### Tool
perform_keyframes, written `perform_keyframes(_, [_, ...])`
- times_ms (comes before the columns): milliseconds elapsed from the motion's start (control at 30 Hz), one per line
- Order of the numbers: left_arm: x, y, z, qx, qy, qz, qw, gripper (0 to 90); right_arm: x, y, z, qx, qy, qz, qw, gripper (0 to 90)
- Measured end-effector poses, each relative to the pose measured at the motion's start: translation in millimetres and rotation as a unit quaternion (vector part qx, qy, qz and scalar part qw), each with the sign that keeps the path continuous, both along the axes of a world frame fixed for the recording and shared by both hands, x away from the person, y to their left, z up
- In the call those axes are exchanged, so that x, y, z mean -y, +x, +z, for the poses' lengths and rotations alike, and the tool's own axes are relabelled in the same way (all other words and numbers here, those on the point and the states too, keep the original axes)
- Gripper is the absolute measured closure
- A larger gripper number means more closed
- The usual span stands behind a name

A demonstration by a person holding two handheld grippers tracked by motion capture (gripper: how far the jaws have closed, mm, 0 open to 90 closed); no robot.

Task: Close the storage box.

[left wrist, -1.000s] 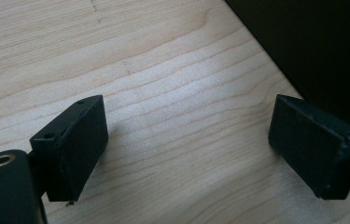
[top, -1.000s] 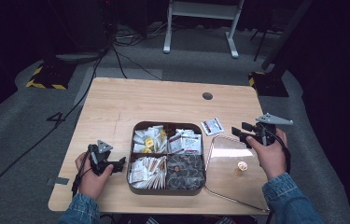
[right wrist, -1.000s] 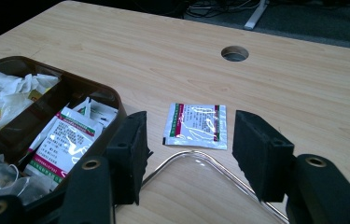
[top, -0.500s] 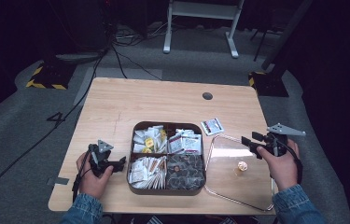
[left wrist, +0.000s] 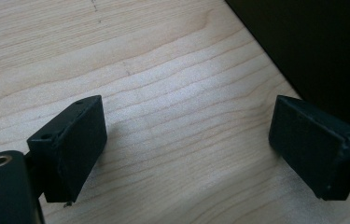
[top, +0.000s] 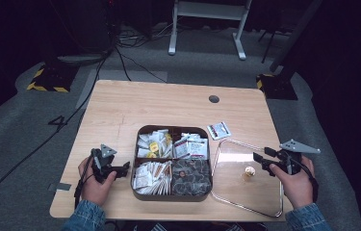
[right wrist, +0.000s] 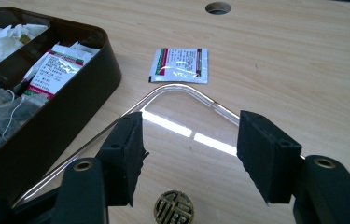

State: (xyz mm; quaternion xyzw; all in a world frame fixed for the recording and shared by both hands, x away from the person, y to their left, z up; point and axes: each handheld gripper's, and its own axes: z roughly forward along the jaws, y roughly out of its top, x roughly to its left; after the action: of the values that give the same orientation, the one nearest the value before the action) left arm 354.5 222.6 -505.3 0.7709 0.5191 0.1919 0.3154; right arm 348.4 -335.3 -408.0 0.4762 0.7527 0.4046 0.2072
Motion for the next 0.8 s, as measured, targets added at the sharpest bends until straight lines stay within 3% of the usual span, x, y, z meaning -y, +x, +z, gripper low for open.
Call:
perform_keyframes(133, [0.0, 0.0, 0.0, 0.0, 0.0, 0.0, 1.0, 11.7, 0.1, -6.9, -11.5, -0.015, -0.003, 0.014, 0.9998, 41.4])
perform_keyframes(200, [0.8, -0.2, -0.1, 0.0, 0.002, 0.002, 1.0, 11.7, 0.8, -11.7, -17.2, -0.015, 0.013, 0.023, 0.9995, 41.5])
perform_keyframes(300, [1.3, -0.4, 0.0, 0.0, 0.003, 0.002, 1.0, 11.7, -0.3, -17.8, -27.6, -0.001, 0.036, 0.004, 0.9993, 42.4])
perform_keyframes(367, [1.2, -0.4, 0.0, 0.0, 0.002, 0.001, 1.0, 11.6, -5.6, -16.7, -33.4, -0.017, -0.003, 0.025, 0.9995, 42.0])
perform_keyframes(400, [1.2, -0.4, 0.0, 0.0, 0.002, 0.001, 1.0, 11.6, -6.6, -17.3, -34.4, -0.015, -0.01, 0.028, 0.9995, 41.9])
perform_keyframes(467, [1.2, -0.4, 0.1, 0.0, 0.002, 0.001, 1.0, 11.6, -8.2, -18.3, -36.9, -0.011, -0.012, 0.022, 0.9996, 41.9])
perform_keyframes(633, [1.0, -0.3, 0.1, 0.0, 0.001, 0.002, 1.0, 11.5, -11.6, -15.8, -55.1, -0.03, -0.036, 0.018, 0.9988, 41.9])
perform_keyframes(800, [1.0, -0.2, 0.0, 0.0, 0.001, 0.001, 1.0, 11.4, -7.7, -15.3, -65.5, -0.043, -0.035, 0.014, 0.9984, 42.0])
